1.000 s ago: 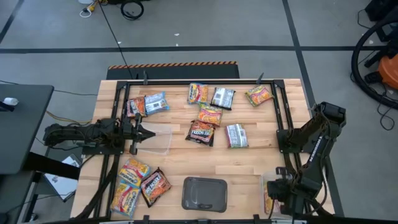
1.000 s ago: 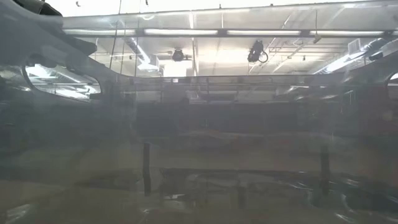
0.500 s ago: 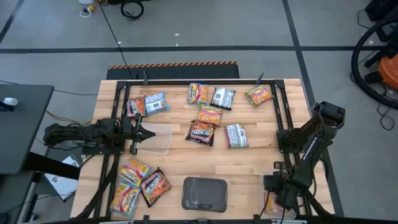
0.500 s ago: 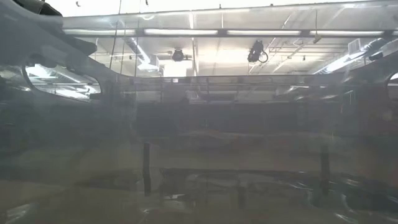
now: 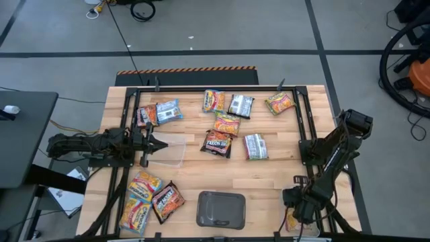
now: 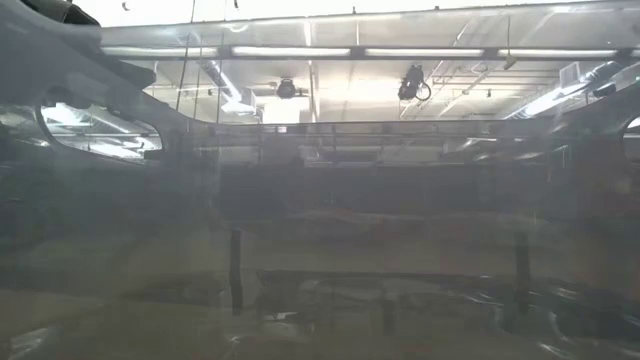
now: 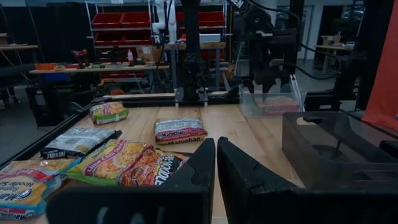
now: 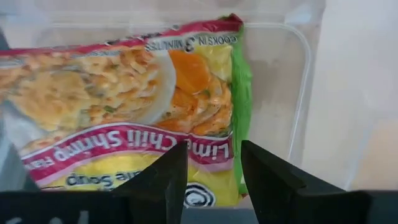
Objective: Sort Maruchan noodles
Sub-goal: Put the green noodle pack into the bottom transparent bin, then put the bottom green noodle pack into the bottom transparent bin
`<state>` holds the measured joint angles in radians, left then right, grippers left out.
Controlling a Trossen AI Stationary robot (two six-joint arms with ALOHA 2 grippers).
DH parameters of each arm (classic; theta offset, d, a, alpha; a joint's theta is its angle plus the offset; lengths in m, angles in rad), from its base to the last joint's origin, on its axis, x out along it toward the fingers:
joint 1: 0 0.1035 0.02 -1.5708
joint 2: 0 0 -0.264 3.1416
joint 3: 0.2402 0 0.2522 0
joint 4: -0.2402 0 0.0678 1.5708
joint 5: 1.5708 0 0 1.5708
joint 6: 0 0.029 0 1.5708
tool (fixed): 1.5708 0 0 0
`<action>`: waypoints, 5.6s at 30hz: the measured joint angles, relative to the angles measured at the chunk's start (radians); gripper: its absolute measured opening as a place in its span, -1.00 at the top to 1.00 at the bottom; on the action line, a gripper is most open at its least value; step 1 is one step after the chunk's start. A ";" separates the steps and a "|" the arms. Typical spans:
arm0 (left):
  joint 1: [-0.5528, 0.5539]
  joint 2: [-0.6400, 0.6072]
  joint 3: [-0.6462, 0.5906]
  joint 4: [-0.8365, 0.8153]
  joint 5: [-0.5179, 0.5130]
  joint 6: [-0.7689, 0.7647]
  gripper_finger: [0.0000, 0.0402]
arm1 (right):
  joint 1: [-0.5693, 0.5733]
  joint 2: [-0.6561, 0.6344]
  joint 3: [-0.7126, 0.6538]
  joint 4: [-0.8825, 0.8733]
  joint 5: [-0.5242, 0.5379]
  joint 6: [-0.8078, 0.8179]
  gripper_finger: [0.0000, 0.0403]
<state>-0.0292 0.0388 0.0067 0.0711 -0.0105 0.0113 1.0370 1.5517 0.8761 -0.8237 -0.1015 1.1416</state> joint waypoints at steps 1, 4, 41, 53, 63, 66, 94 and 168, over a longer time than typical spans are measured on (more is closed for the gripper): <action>0.000 0.000 0.000 0.000 0.000 0.000 0.88 | 0.000 0.000 0.005 -0.008 0.001 0.004 0.23; 0.000 0.000 0.000 0.000 0.000 0.000 0.88 | 0.000 0.000 0.002 -0.018 0.012 0.005 0.21; 0.000 0.000 0.000 0.000 0.000 0.000 0.88 | 0.004 -0.084 0.139 -0.333 0.027 -0.001 0.97; 0.000 0.000 0.000 0.002 0.000 0.000 0.88 | 0.156 -0.100 0.352 -0.741 0.225 0.234 0.97; 0.000 0.000 0.000 0.002 0.000 0.000 0.88 | 0.245 -0.098 0.306 -0.701 0.397 0.331 0.97; 0.000 0.000 0.000 0.002 0.000 0.000 0.88 | 0.289 -0.098 0.289 -0.667 0.449 0.355 0.97; 0.000 0.000 0.000 0.003 0.000 0.000 0.88 | 0.314 -0.098 0.225 -0.657 0.395 0.423 0.96; 0.000 0.000 0.000 0.005 0.000 0.000 0.88 | -0.611 -0.098 -0.269 0.361 0.704 -0.943 -0.04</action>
<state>-0.0295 0.0390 0.0066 0.0757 -0.0109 0.0116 0.4259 1.4532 0.6071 -0.4625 0.6029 0.1986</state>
